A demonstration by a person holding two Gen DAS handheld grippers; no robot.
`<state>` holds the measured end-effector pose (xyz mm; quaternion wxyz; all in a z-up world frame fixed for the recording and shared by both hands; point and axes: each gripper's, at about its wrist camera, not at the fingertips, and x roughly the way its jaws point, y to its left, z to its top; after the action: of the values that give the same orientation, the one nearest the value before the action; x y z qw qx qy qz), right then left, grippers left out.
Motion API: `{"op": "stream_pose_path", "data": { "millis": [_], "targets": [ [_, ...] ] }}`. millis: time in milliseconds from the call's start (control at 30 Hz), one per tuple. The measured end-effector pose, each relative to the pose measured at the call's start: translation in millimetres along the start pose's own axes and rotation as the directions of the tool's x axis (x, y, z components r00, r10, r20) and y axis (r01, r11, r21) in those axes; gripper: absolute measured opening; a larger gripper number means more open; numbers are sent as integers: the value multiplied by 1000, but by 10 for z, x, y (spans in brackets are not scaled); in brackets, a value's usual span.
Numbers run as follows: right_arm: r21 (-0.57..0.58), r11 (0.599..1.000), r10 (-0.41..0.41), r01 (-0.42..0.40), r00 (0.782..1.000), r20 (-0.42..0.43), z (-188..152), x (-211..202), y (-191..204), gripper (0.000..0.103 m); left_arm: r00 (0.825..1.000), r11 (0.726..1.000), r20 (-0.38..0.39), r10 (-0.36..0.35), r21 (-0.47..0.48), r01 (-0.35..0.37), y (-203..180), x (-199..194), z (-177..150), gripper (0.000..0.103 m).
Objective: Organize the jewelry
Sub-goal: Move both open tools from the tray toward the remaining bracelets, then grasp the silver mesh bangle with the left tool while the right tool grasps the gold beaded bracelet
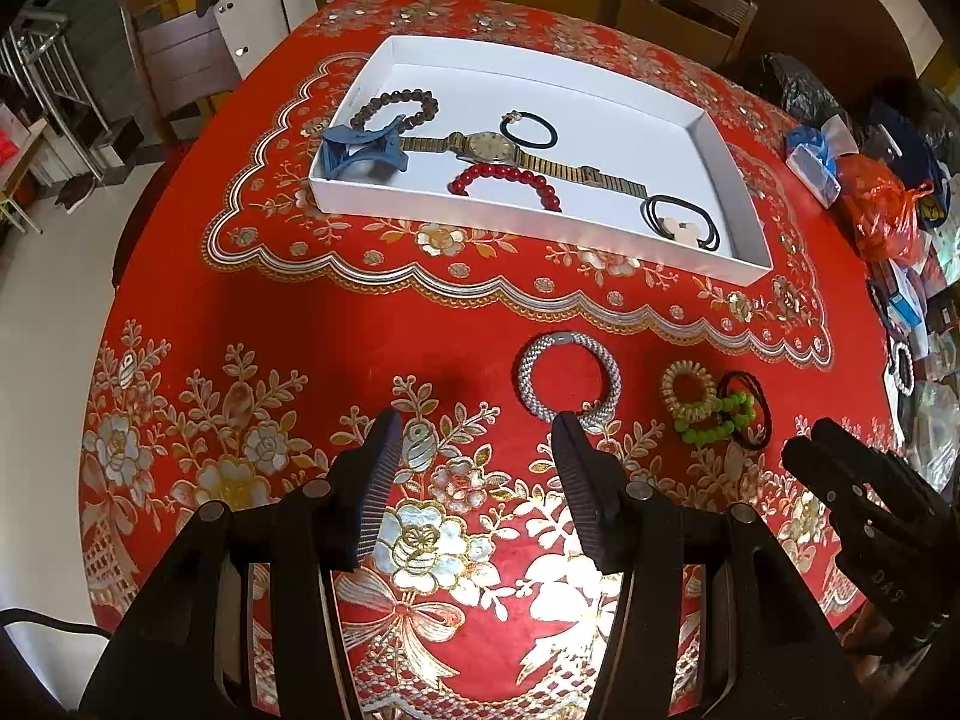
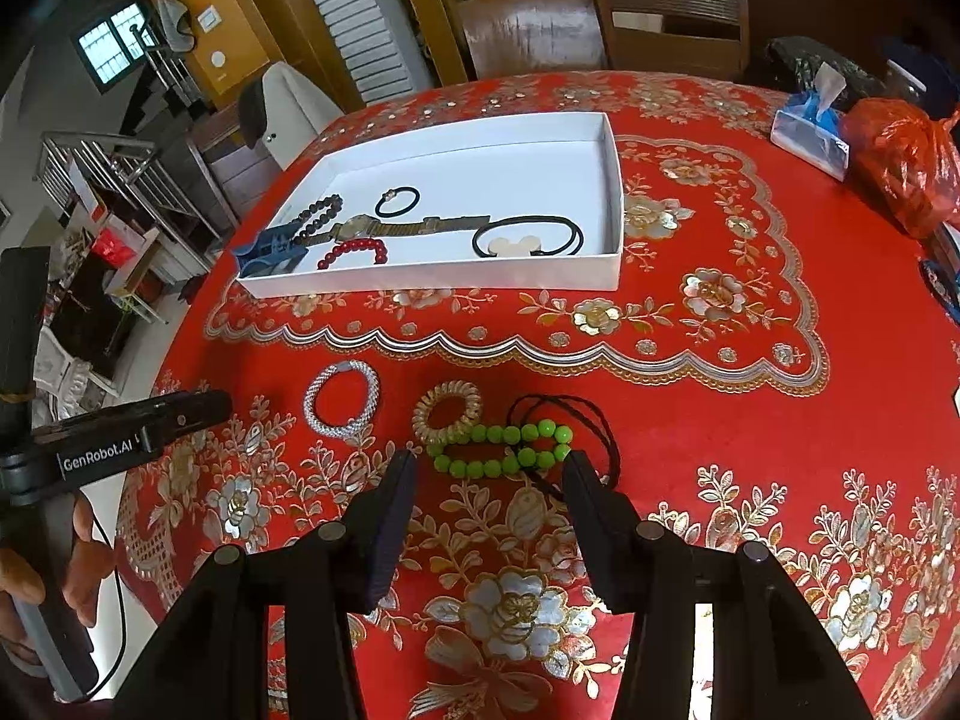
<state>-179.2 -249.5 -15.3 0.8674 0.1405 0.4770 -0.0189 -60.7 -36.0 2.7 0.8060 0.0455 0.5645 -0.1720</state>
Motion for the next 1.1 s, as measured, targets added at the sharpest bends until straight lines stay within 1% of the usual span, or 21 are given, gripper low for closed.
{"op": "stream_pose_path", "data": {
  "millis": [300, 467, 633, 833, 967, 1000, 1100],
  "targets": [
    [-4, 1000, 4, -5, 1000, -21, 14, 89, 16, 48, 1000, 1000, -1, 17, -4, -17, 23, 30, -26, 51],
    [3, 1000, 4, -3, 999, -39, 36, 137, -8, 48, 999, 999, -33, -13, -48, 11, 109, 113, -24, 51],
    [-8, 1000, 8, -9, 999, -45, 95, 198, 13, 48, 997, 997, -67, -27, -72, 22, 141, 213, -29, 51],
    [-27, 1000, 5, -7, 998, -64, 225, 390, 37, 48, 996, 997, -81, -25, -73, 19, 120, 274, -19, 51],
    [-48, 999, 8, -13, 995, -99, 319, 572, 52, 48, 996, 997, -85, -22, -80, 15, 130, 300, 12, 51],
    [-58, 998, 4, -10, 994, -106, 331, 609, 62, 48, 996, 996, -87, -22, -82, 15, 131, 313, 25, 51],
    [-92, 996, -9, -3, 991, -133, 341, 708, 87, 41, 995, 997, -95, -15, -82, 7, 110, 366, 65, 51]
  ]
}}
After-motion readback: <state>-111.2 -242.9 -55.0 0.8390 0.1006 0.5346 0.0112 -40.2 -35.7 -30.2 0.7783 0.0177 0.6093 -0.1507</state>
